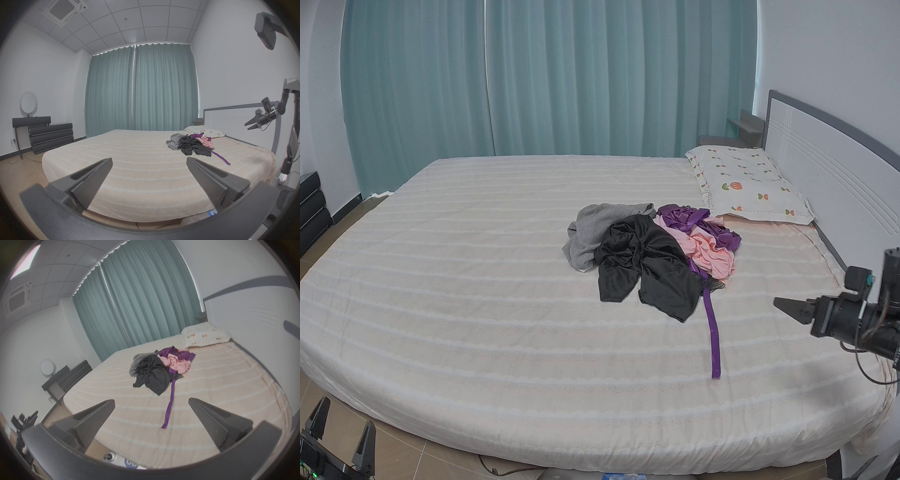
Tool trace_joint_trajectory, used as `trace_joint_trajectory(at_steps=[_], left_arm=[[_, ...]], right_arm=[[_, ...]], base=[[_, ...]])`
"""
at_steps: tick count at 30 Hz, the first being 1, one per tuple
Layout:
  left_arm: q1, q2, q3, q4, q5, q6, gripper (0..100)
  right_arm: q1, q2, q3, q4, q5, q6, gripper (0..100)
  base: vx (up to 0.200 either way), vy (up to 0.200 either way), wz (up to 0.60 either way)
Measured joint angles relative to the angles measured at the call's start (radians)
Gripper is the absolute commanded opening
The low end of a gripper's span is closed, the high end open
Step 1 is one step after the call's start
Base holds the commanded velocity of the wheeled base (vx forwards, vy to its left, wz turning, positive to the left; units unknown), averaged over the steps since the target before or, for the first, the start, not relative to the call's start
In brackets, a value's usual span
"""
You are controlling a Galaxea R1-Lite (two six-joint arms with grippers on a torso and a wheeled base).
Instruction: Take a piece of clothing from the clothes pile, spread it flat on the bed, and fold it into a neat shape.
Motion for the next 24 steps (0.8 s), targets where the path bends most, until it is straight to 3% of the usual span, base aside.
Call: trace_joint_trajectory(at_steps=[11, 18, 24], left_arm=[[0.000, 0.000, 0.000, 0.000, 0.000, 0.000, 100], [0.000, 0.000, 0.000, 0.000, 0.000, 0.000, 100], [0.000, 0.000, 0.000, 0.000, 0.000, 0.000, 100]], right_arm=[[0.070, 0.543, -0.331, -0.114, -0.061, 0.182, 100], [0.106, 0.821, -0.650, -0.051, -0.085, 0.335, 100], [0.125, 1.003, -0.846, 0.025, -0.097, 0.413, 100]], base=[[0.000, 0.000, 0.00], [0.000, 0.000, 0.00], [0.000, 0.000, 0.00]])
